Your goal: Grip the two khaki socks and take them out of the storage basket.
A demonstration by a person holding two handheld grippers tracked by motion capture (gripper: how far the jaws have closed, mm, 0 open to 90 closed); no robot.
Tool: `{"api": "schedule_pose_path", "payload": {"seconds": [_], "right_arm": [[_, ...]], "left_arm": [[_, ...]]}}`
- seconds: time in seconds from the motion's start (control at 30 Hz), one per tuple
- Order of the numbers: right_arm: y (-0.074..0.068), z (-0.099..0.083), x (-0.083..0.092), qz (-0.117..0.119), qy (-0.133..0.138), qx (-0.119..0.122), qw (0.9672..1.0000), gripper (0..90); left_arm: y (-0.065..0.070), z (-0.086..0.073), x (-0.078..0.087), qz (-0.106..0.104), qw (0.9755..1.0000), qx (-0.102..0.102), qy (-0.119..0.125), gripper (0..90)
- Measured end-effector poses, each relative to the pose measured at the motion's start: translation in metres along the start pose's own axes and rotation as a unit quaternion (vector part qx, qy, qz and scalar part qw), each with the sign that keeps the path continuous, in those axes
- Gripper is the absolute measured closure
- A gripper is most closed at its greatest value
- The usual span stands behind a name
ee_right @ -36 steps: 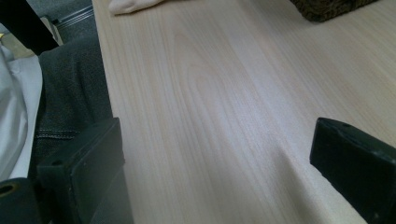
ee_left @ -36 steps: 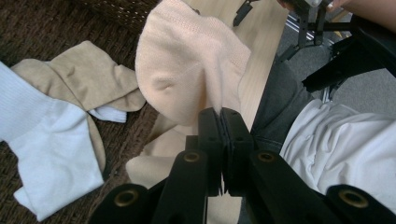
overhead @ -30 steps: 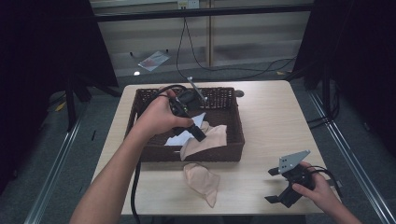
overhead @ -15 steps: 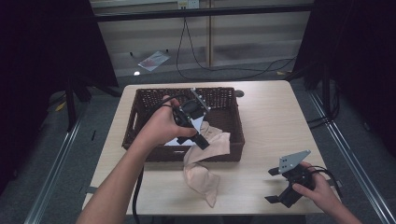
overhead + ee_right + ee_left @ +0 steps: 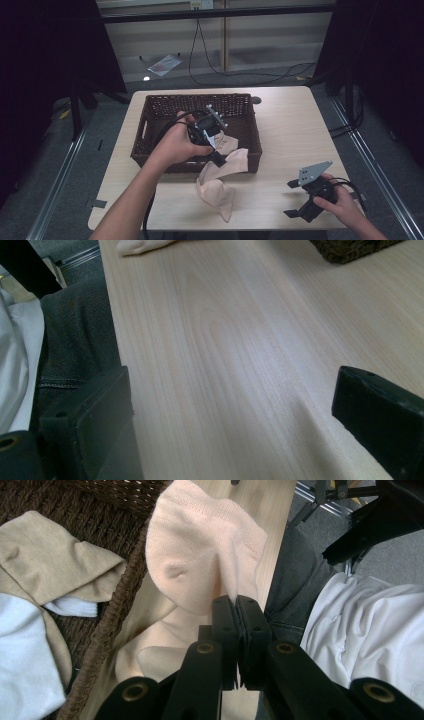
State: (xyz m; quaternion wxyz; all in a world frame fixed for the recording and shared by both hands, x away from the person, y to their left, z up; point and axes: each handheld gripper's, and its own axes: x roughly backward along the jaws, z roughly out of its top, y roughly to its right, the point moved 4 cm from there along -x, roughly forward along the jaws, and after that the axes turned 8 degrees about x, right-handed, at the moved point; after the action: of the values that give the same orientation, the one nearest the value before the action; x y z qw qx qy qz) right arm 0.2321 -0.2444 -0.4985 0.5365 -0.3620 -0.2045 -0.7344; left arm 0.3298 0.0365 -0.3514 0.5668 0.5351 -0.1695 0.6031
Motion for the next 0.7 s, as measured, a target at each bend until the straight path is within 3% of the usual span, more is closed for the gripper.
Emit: {"api": "schedule_pose_path", "payload": {"seconds": [0.7], "right_arm": [[0.0, 0.0, 0.001, -0.001, 0.0, -0.003, 1.0, 2.8]], "left_arm": [[0.002, -0.008, -0.026, -0.004, 1.0, -0.006, -0.005, 87.6]]}}
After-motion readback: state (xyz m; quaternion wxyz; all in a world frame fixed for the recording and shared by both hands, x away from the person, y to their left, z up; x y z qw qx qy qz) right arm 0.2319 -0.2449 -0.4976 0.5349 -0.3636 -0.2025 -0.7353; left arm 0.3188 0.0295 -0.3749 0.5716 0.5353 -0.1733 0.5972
